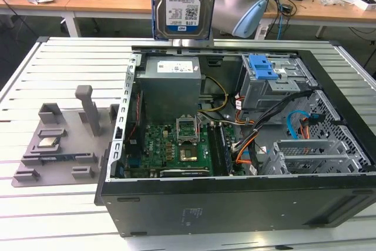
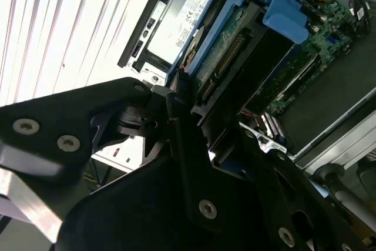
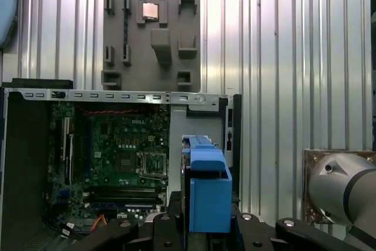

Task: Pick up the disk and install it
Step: 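Pick up the disk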

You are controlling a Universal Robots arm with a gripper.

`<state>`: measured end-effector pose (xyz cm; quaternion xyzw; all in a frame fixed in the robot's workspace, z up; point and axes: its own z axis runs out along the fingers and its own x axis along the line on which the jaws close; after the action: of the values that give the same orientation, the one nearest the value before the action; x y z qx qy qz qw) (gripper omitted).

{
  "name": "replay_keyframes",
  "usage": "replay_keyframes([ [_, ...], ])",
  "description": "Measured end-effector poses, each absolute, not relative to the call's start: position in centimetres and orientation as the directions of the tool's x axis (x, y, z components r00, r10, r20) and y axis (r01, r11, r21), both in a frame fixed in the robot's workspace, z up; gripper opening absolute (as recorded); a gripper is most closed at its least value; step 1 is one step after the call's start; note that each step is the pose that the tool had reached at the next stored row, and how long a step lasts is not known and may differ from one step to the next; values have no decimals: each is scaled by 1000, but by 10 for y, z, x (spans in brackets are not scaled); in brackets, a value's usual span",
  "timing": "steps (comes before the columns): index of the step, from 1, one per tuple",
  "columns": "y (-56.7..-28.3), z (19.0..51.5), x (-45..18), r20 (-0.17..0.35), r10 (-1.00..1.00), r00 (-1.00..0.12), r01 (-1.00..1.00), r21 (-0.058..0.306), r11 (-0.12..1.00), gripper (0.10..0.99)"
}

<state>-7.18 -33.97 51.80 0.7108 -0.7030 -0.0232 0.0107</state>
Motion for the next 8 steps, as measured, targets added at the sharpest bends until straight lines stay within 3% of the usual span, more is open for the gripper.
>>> replay_keyframes([
  [8, -358, 518, -72, -18, -1000, 10, -999, 48, -11, 365],
])
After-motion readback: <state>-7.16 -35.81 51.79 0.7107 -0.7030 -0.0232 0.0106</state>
